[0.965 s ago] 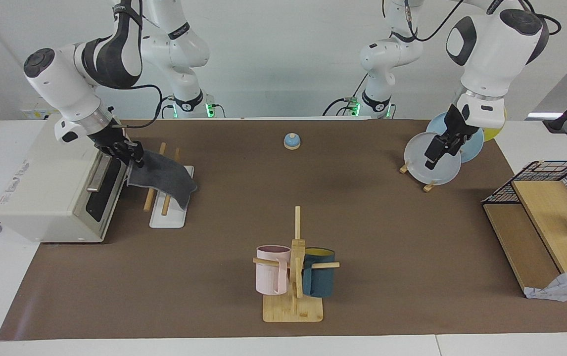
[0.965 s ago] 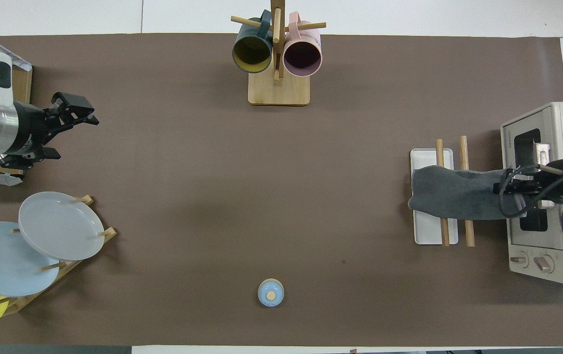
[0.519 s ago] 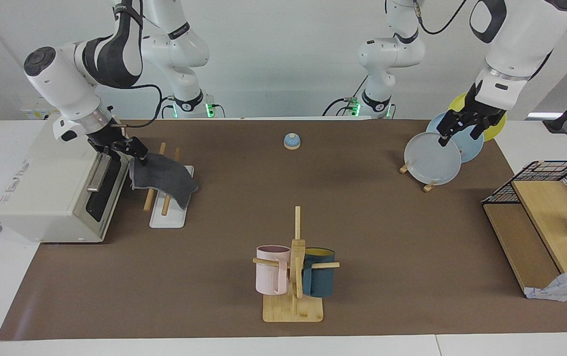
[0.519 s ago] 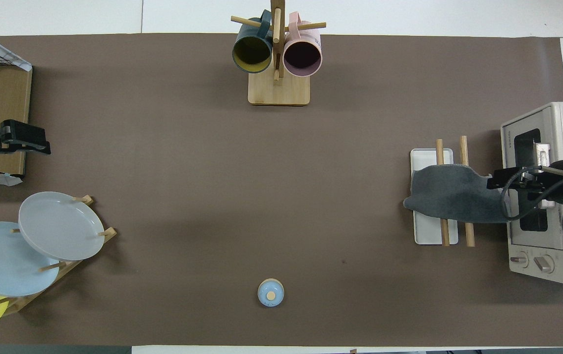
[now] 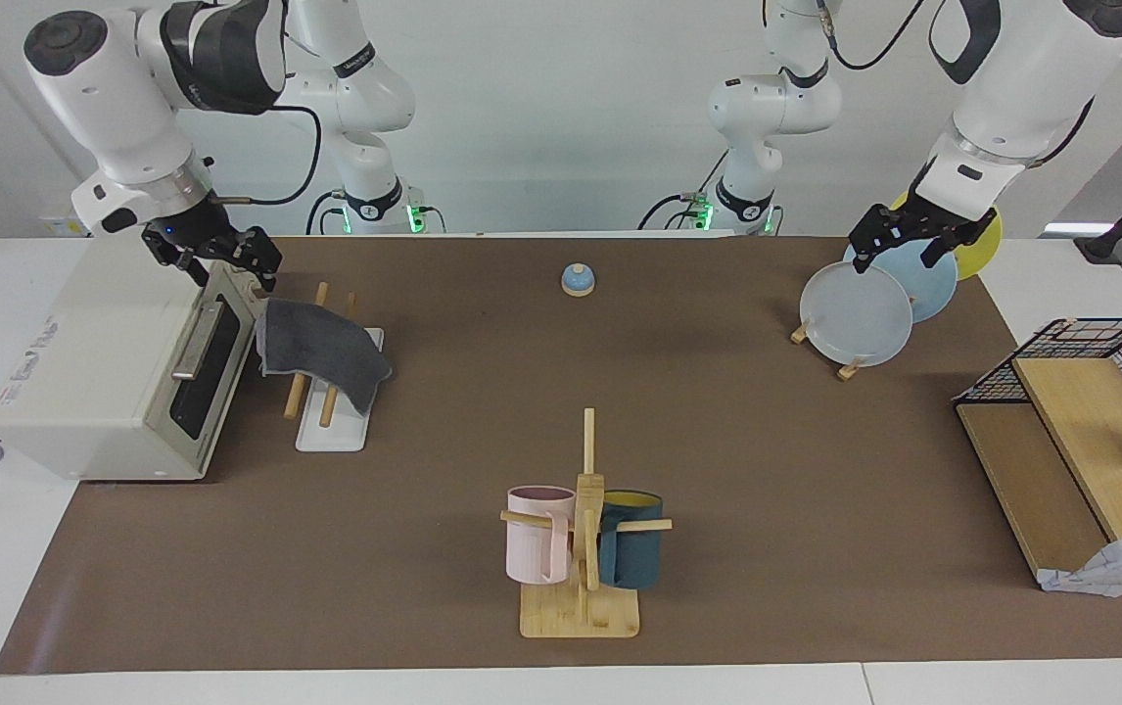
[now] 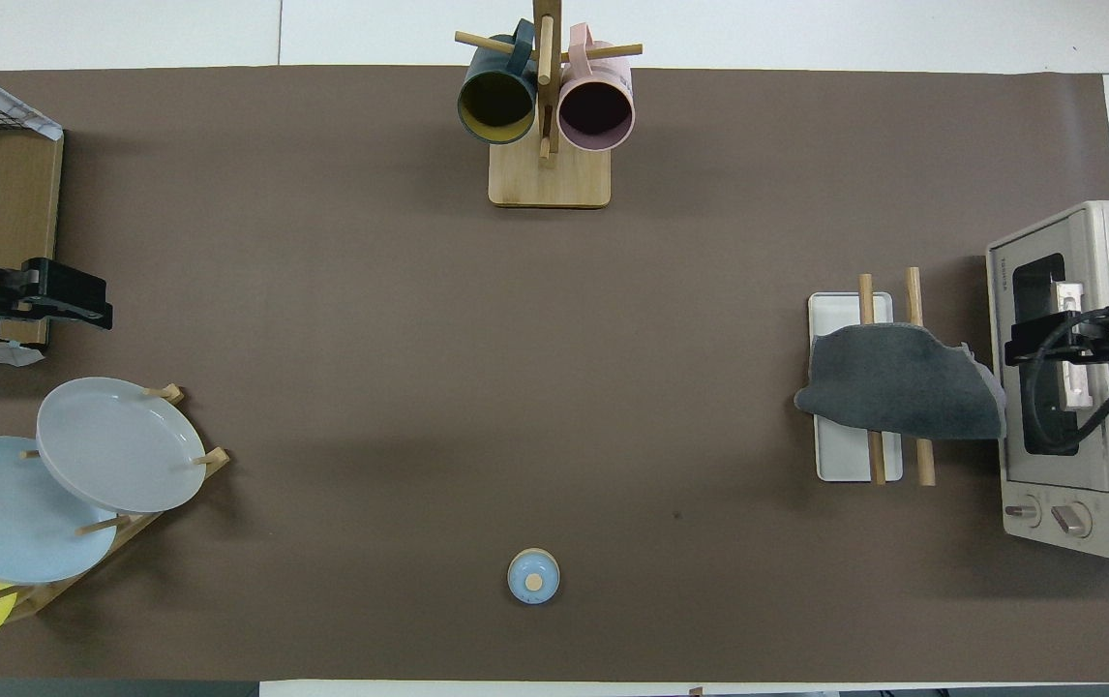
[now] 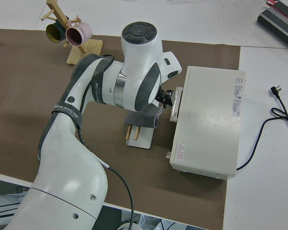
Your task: Fold towel and hang on rack
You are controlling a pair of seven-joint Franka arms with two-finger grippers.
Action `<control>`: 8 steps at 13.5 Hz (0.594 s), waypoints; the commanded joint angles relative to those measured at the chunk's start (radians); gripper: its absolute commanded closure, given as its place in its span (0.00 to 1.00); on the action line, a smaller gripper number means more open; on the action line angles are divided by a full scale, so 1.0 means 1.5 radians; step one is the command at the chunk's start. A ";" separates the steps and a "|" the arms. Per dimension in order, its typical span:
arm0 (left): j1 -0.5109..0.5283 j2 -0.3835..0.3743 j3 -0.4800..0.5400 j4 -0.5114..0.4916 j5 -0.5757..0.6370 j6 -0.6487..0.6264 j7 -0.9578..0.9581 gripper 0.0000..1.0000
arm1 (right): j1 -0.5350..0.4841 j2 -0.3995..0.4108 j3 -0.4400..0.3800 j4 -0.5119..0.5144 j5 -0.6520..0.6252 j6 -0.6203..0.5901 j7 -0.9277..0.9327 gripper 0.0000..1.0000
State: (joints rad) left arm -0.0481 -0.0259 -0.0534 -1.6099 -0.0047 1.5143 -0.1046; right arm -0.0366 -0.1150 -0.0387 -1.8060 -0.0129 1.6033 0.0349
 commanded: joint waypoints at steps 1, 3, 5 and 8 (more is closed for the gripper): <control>-0.008 -0.010 0.006 0.007 0.006 -0.023 0.011 0.00 | 0.000 0.080 0.001 0.165 -0.014 -0.114 0.013 0.00; -0.011 0.006 0.009 0.041 0.011 -0.047 0.012 0.00 | 0.002 0.083 0.003 0.177 -0.012 -0.121 0.034 0.00; -0.013 0.022 0.006 0.058 0.010 -0.054 0.012 0.00 | 0.026 0.086 0.004 0.177 -0.013 -0.087 0.080 0.00; -0.014 0.008 0.009 0.034 0.009 -0.034 0.012 0.00 | 0.040 0.077 0.006 0.144 -0.008 -0.047 0.092 0.00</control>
State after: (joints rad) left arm -0.0491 -0.0146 -0.0554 -1.5661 -0.0047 1.4685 -0.0971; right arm 0.0235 0.0053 -0.0338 -1.5713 -0.0173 1.5015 0.1604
